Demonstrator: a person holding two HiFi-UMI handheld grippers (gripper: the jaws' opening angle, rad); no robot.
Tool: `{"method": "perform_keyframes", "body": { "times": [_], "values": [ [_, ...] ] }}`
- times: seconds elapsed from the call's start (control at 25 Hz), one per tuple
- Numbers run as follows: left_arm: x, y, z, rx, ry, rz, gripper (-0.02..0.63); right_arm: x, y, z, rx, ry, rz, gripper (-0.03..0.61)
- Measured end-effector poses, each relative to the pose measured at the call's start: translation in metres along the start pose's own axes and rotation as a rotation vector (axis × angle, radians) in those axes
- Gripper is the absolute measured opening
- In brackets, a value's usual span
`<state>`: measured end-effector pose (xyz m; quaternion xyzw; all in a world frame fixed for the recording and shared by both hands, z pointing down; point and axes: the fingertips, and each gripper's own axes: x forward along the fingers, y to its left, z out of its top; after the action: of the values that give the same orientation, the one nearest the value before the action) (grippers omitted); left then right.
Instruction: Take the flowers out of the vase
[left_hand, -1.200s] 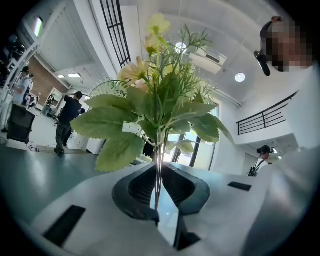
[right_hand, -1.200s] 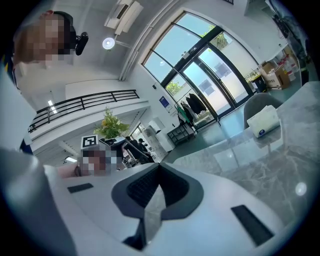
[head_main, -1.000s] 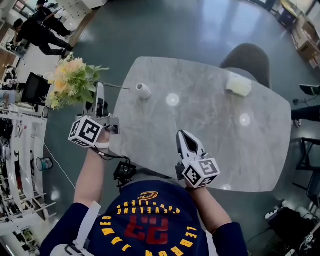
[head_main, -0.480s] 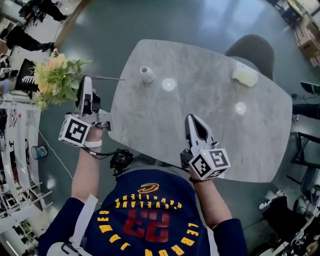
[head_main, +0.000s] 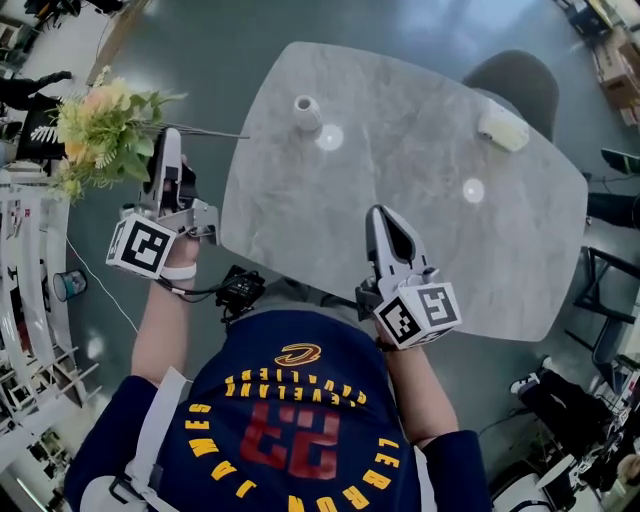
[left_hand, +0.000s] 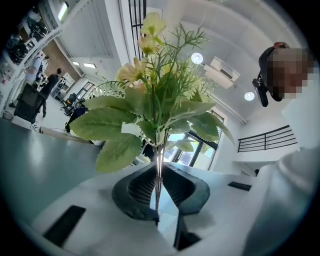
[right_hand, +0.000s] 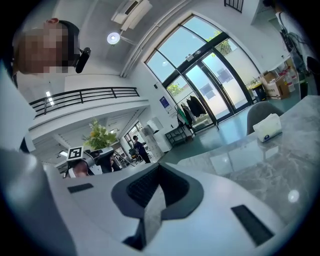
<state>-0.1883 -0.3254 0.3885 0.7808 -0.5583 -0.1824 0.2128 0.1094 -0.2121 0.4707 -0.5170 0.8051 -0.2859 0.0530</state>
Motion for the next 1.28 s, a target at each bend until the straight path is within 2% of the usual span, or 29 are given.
{"method": "perform_keyframes", "body": {
  "times": [0.36,0.72,1.28],
  "values": [
    [0.003,-0.002,0.002,-0.042,0.009,-0.061,0.041,0.009,0.032,0.006,-0.060,0.018,0.007,0.007],
    [0.003,0.001,0.000,-0.057,-0.005,-0.062,0.041,0.012,0.033,0.003,-0.081,0.020,0.030,0.008],
    [0.001,0.000,-0.002,-0.051,0.026,-0.078,0.041,0.012,0.040,0.002,-0.077,0.007,0.033,0.006]
  ]
}}
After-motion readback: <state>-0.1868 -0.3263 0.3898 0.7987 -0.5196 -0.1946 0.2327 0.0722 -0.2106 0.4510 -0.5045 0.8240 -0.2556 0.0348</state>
